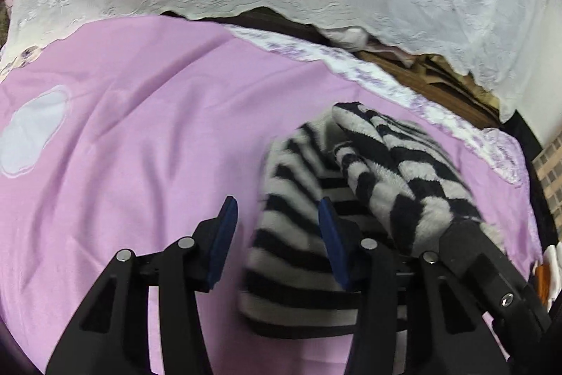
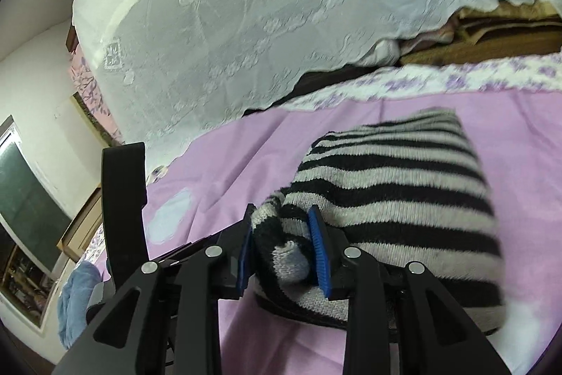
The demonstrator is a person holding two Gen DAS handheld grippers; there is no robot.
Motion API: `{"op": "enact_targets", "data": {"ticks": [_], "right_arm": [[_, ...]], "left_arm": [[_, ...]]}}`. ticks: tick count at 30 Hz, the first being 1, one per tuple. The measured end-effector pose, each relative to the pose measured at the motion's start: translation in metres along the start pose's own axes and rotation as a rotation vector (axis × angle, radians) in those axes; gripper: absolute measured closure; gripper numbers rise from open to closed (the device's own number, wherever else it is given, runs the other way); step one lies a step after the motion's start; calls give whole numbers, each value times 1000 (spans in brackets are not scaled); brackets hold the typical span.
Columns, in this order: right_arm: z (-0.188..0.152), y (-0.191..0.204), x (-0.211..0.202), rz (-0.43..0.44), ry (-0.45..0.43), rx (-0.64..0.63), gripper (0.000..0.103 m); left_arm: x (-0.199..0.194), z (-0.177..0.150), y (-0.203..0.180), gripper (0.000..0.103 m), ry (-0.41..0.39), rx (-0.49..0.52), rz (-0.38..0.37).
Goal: Fold small clothes
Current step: 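Grasp the opposite side edge with the left tool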
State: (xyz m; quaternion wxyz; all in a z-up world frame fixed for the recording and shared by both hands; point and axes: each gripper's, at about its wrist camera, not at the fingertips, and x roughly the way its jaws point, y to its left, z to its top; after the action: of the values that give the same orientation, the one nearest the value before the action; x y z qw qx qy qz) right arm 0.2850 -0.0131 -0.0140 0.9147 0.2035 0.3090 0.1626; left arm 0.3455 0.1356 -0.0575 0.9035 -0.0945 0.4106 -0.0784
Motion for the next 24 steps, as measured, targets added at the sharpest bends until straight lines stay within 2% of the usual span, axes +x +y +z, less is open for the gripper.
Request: {"op": "enact_targets", "data": {"ticks": [4, 6, 8, 10, 12, 13, 16, 18, 21, 24], "right_arm": [[-18, 4, 19, -9, 53, -3, 69], [-26, 2, 26, -28, 74, -3, 69], [-30, -2, 29, -38, 84, 6, 69], [-31, -13, 28, -27, 98, 41, 69], [-31, -23, 25, 0, 112, 65, 70], [-30, -27, 23, 20, 122, 83, 70], [-29, -36, 13, 79, 144, 105, 70], [-25, -37, 1, 121, 130, 82, 68], [-15, -37, -20, 151, 103, 24, 68], [-7, -44, -42, 101, 48, -34, 68]], "left_arm": [[12, -18, 21, 57, 29, 7, 16], [25, -25, 25, 57, 73, 4, 2], [31, -29, 23, 54, 81, 30, 26], [32, -32, 18, 42, 63, 70, 84], [34, -31, 19, 20, 49, 69, 148], [35, -30, 22, 18, 52, 49, 142], [24, -21, 44, 18, 70, -88, -2], [9, -14, 51, 18, 42, -133, -50], [-27, -3, 49, 18, -37, -133, -116], [-33, 4, 33, 18, -3, -105, -232]]}}
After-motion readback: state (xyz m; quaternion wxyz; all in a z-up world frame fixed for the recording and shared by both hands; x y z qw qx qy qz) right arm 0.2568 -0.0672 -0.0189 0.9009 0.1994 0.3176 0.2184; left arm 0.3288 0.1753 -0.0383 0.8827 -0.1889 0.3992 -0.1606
